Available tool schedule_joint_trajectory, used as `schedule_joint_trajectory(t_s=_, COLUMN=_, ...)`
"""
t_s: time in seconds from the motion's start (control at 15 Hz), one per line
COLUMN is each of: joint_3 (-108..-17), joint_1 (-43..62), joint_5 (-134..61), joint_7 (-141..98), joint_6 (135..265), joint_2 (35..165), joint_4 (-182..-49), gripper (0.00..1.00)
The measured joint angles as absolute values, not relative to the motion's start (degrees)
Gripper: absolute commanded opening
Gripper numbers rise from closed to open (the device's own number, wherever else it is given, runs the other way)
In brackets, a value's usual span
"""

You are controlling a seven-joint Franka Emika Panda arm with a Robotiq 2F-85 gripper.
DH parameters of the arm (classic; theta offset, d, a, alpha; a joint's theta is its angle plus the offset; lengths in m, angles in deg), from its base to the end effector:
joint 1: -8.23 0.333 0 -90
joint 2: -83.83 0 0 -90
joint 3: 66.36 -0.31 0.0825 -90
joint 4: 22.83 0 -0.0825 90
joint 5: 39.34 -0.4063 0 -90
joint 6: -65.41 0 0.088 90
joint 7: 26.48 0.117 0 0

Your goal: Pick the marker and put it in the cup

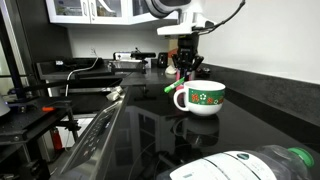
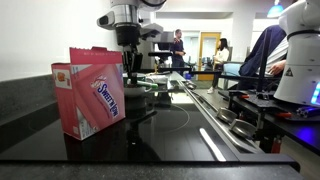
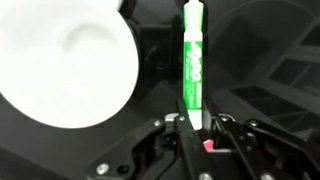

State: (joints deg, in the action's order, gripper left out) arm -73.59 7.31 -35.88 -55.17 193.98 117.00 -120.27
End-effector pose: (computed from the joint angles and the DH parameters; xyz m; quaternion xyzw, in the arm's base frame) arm 0.6818 0.0664 0.2281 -0.9506 -0.3097 0.0127 0.0140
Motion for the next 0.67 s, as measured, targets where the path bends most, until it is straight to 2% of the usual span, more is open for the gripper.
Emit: schedule_joint_trajectory(t_s=0.67, joint_3=-80.19, joint_1=-3.62, joint_5=-54.03, joint_7=-98.05, joint_6=198.63, joint_2=103.74, joint_4=-132.86, gripper=0.05)
